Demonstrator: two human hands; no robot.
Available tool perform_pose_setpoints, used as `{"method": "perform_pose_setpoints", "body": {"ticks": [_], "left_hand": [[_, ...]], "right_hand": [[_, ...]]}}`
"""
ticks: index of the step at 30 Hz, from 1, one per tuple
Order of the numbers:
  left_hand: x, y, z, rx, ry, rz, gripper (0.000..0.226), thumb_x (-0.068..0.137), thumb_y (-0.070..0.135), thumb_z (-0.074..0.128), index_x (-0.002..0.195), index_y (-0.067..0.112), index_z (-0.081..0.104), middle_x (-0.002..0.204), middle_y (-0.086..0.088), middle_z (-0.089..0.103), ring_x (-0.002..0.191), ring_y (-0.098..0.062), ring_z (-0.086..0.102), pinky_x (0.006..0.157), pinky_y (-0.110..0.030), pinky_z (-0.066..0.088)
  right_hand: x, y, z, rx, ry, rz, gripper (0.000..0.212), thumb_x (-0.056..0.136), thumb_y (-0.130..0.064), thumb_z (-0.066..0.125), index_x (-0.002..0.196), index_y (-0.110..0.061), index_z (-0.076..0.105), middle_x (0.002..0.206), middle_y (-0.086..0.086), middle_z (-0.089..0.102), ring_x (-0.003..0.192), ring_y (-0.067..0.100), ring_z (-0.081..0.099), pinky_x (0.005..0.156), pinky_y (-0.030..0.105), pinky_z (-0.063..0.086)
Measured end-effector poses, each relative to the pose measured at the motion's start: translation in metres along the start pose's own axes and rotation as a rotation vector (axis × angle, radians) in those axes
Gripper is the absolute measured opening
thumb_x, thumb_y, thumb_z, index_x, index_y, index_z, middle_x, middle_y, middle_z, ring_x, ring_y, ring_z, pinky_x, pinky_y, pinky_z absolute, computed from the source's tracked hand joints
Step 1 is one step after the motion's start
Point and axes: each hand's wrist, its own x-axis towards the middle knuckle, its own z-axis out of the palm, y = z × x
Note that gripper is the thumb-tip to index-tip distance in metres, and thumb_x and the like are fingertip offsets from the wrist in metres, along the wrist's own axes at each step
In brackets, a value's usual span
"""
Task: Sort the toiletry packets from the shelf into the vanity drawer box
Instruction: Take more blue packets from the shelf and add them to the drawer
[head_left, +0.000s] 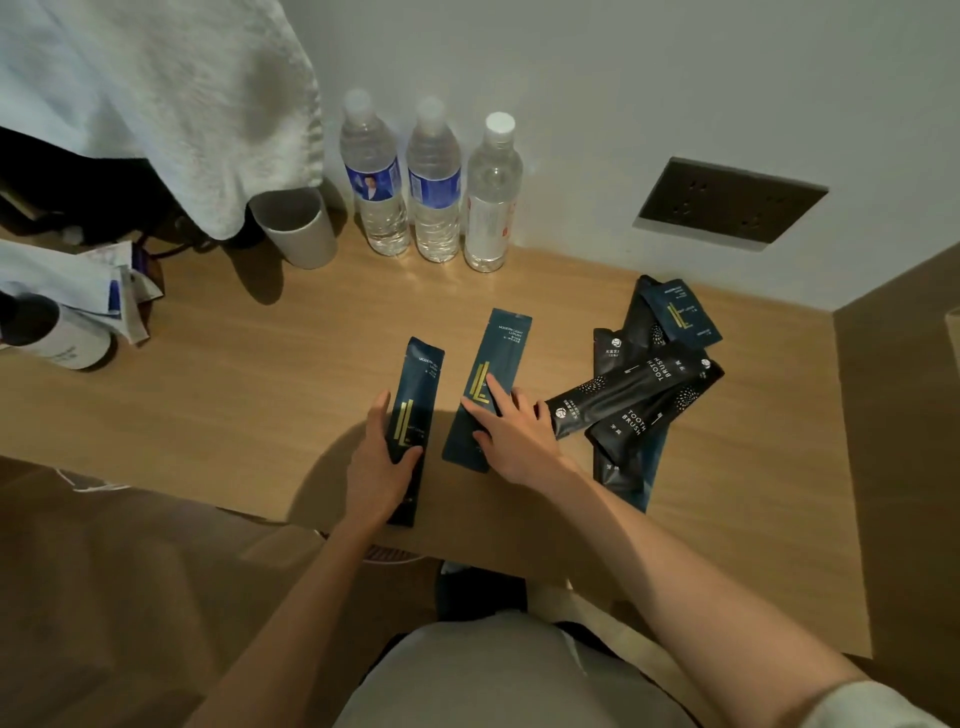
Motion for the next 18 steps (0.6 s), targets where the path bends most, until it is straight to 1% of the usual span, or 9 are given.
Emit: {"method": "perform_pose_setpoints", "body": {"ticks": [2, 4, 6, 7, 9, 11, 13, 14, 18], "left_hand": [[0.001, 0.003, 0.0, -0.002, -0.031, 0.018, 0.08, 0.088, 0.016, 0.065, 0.15, 0.028, 0.015, 0.14, -0.007, 0.051, 0.12, -0.029, 0.055, 0.093, -0.041, 0.047], [0.004, 0.008, 0.002, -0.038, -0.076, 0.014, 0.081, 0.087, 0.015, 0.065, 0.151, 0.024, 0.015, 0.147, -0.004, 0.043, 0.127, -0.026, 0.049, 0.098, -0.038, 0.043], [0.008, 0.015, 0.004, -0.076, -0.111, -0.011, 0.08, 0.087, 0.015, 0.065, 0.151, 0.02, 0.017, 0.151, -0.004, 0.036, 0.132, -0.024, 0.044, 0.101, -0.035, 0.04], [0.01, 0.02, 0.006, -0.091, -0.125, -0.026, 0.078, 0.088, 0.016, 0.065, 0.15, 0.018, 0.019, 0.15, -0.006, 0.038, 0.131, -0.026, 0.045, 0.1, -0.035, 0.041], [0.011, 0.032, 0.011, -0.121, -0.152, -0.04, 0.07, 0.089, 0.015, 0.063, 0.148, 0.015, 0.025, 0.144, -0.011, 0.045, 0.124, -0.027, 0.05, 0.093, -0.031, 0.046], [0.012, 0.044, 0.019, -0.146, -0.172, -0.046, 0.062, 0.091, 0.014, 0.06, 0.145, 0.012, 0.03, 0.135, -0.01, 0.051, 0.113, -0.021, 0.053, 0.08, -0.021, 0.044], [0.013, 0.053, 0.031, -0.168, -0.184, -0.05, 0.056, 0.092, 0.015, 0.059, 0.142, 0.012, 0.035, 0.126, -0.008, 0.054, 0.102, -0.014, 0.05, 0.067, -0.013, 0.041], [0.014, 0.056, 0.038, -0.182, -0.187, -0.05, 0.054, 0.092, 0.016, 0.058, 0.141, 0.012, 0.036, 0.123, -0.006, 0.054, 0.1, -0.013, 0.05, 0.064, -0.014, 0.04], [0.014, 0.067, 0.062, -0.193, -0.213, -0.057, 0.046, 0.093, 0.015, 0.055, 0.136, 0.013, 0.041, 0.117, -0.007, 0.056, 0.098, -0.017, 0.05, 0.079, -0.029, 0.041]], "right_hand": [[-0.008, 0.007, 0.002, -0.005, -0.008, -0.017, 0.049, 0.101, -0.035, 0.036, 0.149, -0.035, 0.023, 0.162, 0.003, 0.003, 0.145, 0.035, 0.012, 0.116, 0.054, 0.014], [-0.017, 0.014, 0.002, 0.013, -0.028, -0.044, 0.049, 0.101, -0.034, 0.036, 0.149, -0.034, 0.025, 0.162, 0.002, 0.005, 0.146, 0.033, 0.012, 0.117, 0.051, 0.013], [-0.026, 0.021, -0.002, 0.085, -0.046, -0.072, 0.049, 0.1, -0.031, 0.039, 0.148, -0.03, 0.029, 0.161, 0.002, 0.01, 0.147, 0.03, 0.013, 0.118, 0.051, 0.01], [-0.03, 0.024, -0.005, 0.118, -0.028, -0.085, 0.049, 0.1, -0.029, 0.041, 0.148, -0.028, 0.031, 0.161, 0.003, 0.015, 0.147, 0.027, 0.014, 0.118, 0.051, 0.009], [-0.04, 0.034, -0.011, 0.14, 0.062, -0.077, 0.047, 0.099, -0.024, 0.042, 0.146, -0.025, 0.035, 0.158, 0.003, 0.024, 0.147, 0.023, 0.017, 0.119, 0.048, 0.007], [-0.048, 0.048, -0.017, 0.132, 0.135, -0.006, 0.045, 0.099, -0.026, 0.041, 0.144, -0.026, 0.037, 0.157, 0.001, 0.027, 0.147, 0.021, 0.016, 0.119, 0.047, 0.004], [-0.054, 0.065, -0.019, 0.105, 0.166, 0.085, 0.045, 0.099, -0.03, 0.04, 0.144, -0.029, 0.037, 0.157, -0.001, 0.026, 0.148, 0.025, 0.011, 0.118, 0.051, 0.002], [-0.056, 0.072, -0.02, 0.096, 0.166, 0.131, 0.045, 0.099, -0.032, 0.04, 0.144, -0.031, 0.036, 0.158, -0.001, 0.023, 0.149, 0.027, 0.007, 0.118, 0.053, 0.0], [-0.063, 0.094, -0.02, 0.087, 0.112, 0.264, 0.049, 0.1, -0.04, 0.034, 0.148, -0.038, 0.024, 0.162, -0.003, 0.004, 0.148, 0.03, -0.007, 0.117, 0.056, -0.003]]}}
